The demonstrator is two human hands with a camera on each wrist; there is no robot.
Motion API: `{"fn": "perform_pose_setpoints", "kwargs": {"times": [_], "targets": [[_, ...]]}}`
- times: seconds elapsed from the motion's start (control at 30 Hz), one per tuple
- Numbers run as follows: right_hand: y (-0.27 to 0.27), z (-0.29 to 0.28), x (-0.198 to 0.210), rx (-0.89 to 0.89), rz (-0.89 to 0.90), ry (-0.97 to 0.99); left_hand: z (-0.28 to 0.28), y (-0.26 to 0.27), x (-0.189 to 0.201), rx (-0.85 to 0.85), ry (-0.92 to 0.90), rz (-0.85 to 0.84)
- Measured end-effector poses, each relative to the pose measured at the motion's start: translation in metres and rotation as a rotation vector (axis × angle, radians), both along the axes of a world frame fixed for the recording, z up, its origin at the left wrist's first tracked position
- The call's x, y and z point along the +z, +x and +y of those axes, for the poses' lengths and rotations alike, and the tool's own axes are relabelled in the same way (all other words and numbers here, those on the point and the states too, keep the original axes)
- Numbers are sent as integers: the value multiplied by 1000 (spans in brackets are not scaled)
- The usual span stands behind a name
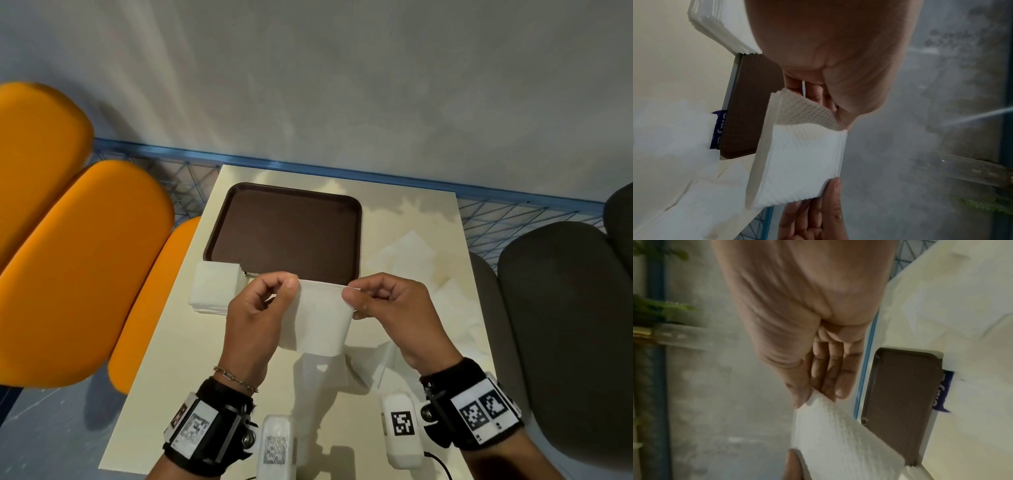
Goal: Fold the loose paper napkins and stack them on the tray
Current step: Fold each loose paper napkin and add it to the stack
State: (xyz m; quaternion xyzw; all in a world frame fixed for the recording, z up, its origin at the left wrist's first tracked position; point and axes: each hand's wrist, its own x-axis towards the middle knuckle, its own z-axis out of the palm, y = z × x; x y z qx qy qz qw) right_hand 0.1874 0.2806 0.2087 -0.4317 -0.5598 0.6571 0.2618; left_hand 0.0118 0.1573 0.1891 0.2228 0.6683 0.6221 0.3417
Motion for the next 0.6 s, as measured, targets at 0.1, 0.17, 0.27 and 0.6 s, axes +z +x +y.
{"fn": "perform_pose_setpoints", "kwargs": {"times": [0.1,0.17,0.27,0.6], "targets": [[1,4,-5,-19,12,-73,1,3,-4,25,-6,9],[0,6,-8,-24,20,-119,1,7,-7,50,-28,17],[-5,7,-12,73,28,-184,2,10,-13,117,-60,25],[-43,-9,-41,236,-135,-230,-15,-13,-37,270,-153,200]]}}
